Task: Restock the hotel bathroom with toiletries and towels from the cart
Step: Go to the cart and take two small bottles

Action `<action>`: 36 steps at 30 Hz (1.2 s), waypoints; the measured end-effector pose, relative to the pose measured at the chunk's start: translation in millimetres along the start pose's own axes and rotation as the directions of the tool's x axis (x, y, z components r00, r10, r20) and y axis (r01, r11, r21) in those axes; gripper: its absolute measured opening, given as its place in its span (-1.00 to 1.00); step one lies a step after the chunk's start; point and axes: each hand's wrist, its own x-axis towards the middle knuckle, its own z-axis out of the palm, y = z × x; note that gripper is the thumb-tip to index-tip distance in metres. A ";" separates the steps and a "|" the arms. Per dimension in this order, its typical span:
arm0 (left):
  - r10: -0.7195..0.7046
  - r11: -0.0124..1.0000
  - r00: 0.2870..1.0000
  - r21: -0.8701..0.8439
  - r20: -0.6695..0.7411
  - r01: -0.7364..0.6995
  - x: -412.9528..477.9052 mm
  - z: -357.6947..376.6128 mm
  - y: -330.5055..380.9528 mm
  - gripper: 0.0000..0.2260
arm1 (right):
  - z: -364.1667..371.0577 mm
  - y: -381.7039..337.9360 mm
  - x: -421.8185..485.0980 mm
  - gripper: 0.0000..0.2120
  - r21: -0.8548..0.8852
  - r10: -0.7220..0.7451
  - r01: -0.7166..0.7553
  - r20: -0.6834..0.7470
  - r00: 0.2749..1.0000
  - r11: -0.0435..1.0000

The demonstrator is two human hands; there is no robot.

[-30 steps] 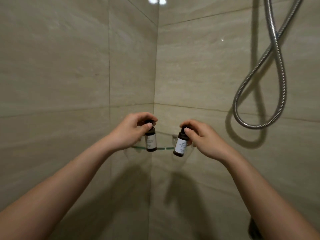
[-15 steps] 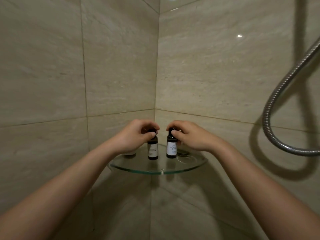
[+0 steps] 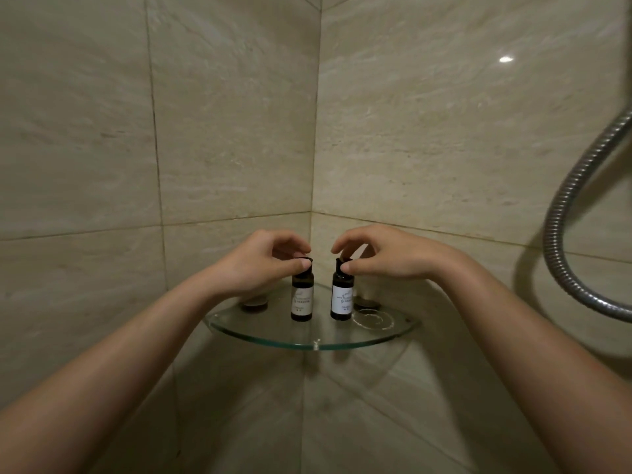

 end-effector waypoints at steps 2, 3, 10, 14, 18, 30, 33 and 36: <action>0.022 0.998 0.998 0.056 0.056 -0.025 1.3 -2.6 -0.2 -0.81 | 1.8 0.5 1.2 -0.76 -0.012 -0.020 0.020 -0.011 1.000 1.000; 0.030 0.996 0.996 0.080 0.087 -0.037 2.4 -4.1 0.1 -0.83 | 2.8 0.8 2.0 -0.79 -0.015 -0.029 0.029 -0.018 0.999 0.999; 0.064 0.984 0.992 0.157 0.105 -0.080 8.8 -5.3 3.2 -0.88 | 4.9 3.5 4.4 -0.80 -0.013 -0.043 0.042 -0.042 0.998 0.999; 0.073 0.985 0.993 0.152 0.091 -0.086 7.5 -4.5 1.0 -0.86 | 8.3 1.1 5.1 -0.84 0.029 -0.045 0.047 -0.069 0.997 0.998; 0.076 0.987 0.993 0.136 0.091 -0.088 6.4 -4.1 0.0 -0.89 | 12.5 -7.5 5.6 -0.83 0.039 -0.059 0.064 -0.102 0.993 0.997; 0.084 0.987 0.995 0.129 0.060 -0.091 4.2 -1.0 -2.7 -0.86 | 16.5 -12.6 6.4 -0.82 -0.013 -0.043 0.042 -0.101 0.994 0.999; 0.078 0.990 0.995 0.113 0.056 -0.084 4.5 0.5 -3.6 -0.87 | 17.2 -13.5 5.6 -0.83 -0.025 -0.040 0.038 -0.098 0.994 0.999; 0.080 0.990 0.995 0.110 0.053 -0.085 4.0 2.1 -3.9 -0.89 | 18.5 -14.1 3.3 -0.81 -0.009 -0.025 0.024 -0.099 0.995 1.000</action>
